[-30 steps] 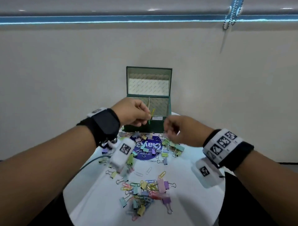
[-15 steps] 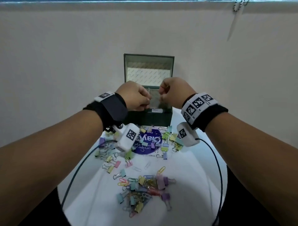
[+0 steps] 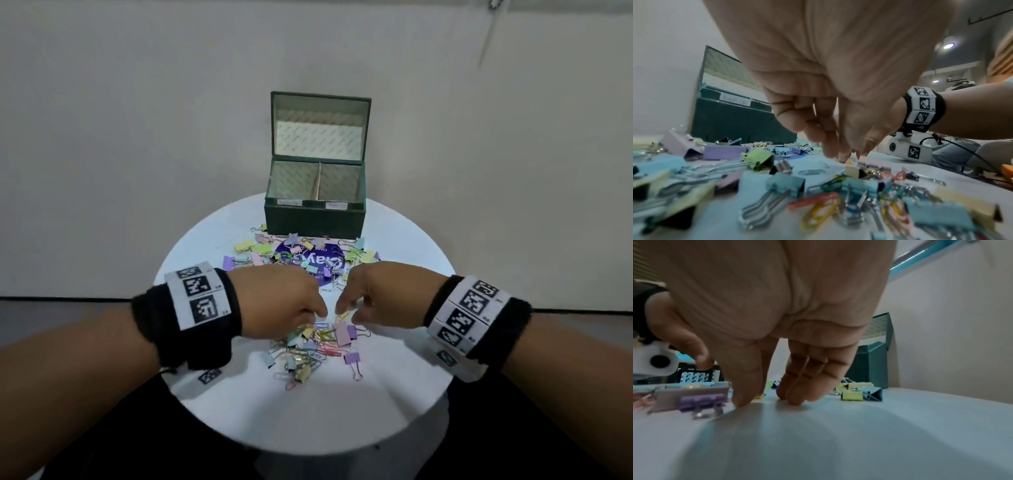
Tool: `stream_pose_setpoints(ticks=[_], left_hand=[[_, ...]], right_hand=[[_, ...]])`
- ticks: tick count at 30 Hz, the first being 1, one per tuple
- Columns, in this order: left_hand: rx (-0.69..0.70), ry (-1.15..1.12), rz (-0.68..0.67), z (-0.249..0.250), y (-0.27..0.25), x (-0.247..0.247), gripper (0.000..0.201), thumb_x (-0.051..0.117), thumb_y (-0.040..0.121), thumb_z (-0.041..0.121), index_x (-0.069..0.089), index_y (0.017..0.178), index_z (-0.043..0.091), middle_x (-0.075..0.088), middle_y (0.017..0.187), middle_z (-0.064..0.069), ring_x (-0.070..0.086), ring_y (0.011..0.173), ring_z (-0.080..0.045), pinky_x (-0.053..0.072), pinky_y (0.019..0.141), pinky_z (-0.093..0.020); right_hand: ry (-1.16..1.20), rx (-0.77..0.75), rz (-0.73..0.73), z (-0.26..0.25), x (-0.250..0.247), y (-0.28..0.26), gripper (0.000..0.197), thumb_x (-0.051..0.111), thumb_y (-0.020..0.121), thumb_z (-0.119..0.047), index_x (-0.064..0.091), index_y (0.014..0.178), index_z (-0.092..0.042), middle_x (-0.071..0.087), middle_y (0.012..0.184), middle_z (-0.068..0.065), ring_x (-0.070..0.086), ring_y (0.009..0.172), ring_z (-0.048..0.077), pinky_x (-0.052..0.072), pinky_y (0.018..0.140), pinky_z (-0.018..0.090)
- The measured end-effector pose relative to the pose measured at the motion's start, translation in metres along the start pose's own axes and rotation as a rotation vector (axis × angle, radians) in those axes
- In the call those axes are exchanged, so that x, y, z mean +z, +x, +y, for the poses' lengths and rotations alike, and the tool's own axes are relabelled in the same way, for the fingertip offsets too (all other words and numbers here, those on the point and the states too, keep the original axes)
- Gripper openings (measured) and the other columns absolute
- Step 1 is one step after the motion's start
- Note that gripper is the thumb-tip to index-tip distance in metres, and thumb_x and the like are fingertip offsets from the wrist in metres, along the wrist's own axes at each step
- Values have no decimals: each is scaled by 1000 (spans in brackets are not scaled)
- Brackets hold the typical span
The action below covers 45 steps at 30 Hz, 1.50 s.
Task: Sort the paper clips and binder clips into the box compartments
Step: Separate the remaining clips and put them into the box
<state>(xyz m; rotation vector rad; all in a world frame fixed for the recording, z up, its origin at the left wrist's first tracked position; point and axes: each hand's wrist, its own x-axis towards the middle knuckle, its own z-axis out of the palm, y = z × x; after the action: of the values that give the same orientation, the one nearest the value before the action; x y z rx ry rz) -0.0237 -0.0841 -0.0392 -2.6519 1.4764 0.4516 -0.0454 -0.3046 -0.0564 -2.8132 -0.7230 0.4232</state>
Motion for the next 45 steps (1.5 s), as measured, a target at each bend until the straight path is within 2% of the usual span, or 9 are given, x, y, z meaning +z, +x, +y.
stream_pose_setpoints(ticks=[6, 13, 18, 22, 28, 33, 37, 41, 45], left_hand=[[-69, -14, 24, -1, 7, 6, 20, 58, 95, 36, 71, 111, 36, 66, 104, 16, 61, 101, -12, 53, 90, -38], [-132, -129, 52, -2, -2, 2, 7, 58, 90, 26, 62, 86, 28, 64, 85, 12, 59, 80, -10, 51, 76, -27], [-290, -391, 224, -27, -8, -10, 3, 69, 90, 28, 67, 89, 25, 70, 82, 10, 58, 64, 2, 51, 68, -25], [-367, -285, 297, -37, -6, -8, 19, 70, 88, 37, 67, 107, 34, 54, 99, 18, 53, 82, -1, 39, 72, -21], [-178, -45, 41, -21, -9, 0, 40, 71, 85, 47, 66, 123, 38, 57, 115, 12, 49, 110, -11, 46, 93, -33], [-79, 107, 44, -15, -5, 7, 18, 62, 91, 41, 72, 104, 33, 51, 89, 17, 44, 101, -13, 48, 84, -34], [-48, 148, 121, -17, -1, 11, 17, 57, 92, 38, 73, 91, 33, 59, 88, 18, 41, 96, -10, 47, 82, -33], [-62, 117, 170, -18, 2, 13, 17, 54, 91, 36, 66, 80, 29, 59, 84, 17, 41, 91, -12, 47, 83, -35], [-162, -176, 288, -27, -11, 1, 11, 65, 83, 30, 62, 72, 29, 65, 86, 15, 54, 91, -9, 50, 86, -36]], right_hand=[[11, 5, 63, -3, 9, 5, 9, 63, 87, -21, 70, 84, -26, 64, 93, -11, 58, 80, 6, 52, 76, 28], [74, 38, 264, -6, 11, 4, 8, 62, 79, -13, 58, 76, -19, 67, 76, -3, 61, 74, 18, 55, 69, 39], [145, 35, 343, -7, 10, 3, 33, 53, 88, -12, 71, 105, -35, 69, 87, -13, 62, 77, 12, 54, 75, 30], [126, 22, 278, -9, 6, 5, 20, 48, 91, -9, 65, 82, -16, 64, 85, -4, 55, 78, 15, 50, 75, 35], [225, 98, 300, -11, 5, 3, 23, 39, 97, -11, 42, 74, -12, 47, 68, 3, 37, 63, 19, 41, 65, 42], [154, 107, 240, -14, 8, 5, 21, 41, 96, -10, 48, 76, -12, 55, 70, 6, 40, 63, 16, 40, 64, 36], [215, 89, 149, -13, 6, 2, 26, 41, 97, -10, 48, 72, -2, 48, 70, 15, 36, 64, 17, 40, 66, 36], [193, 53, 100, -16, 6, -5, 40, 46, 88, -45, 36, 62, -17, 36, 60, -2, 34, 58, 15, 38, 61, 40], [33, 89, 52, -15, 9, -19, 61, 61, 62, -85, 53, 97, -35, 48, 69, -11, 44, 62, 4, 37, 59, 28]])
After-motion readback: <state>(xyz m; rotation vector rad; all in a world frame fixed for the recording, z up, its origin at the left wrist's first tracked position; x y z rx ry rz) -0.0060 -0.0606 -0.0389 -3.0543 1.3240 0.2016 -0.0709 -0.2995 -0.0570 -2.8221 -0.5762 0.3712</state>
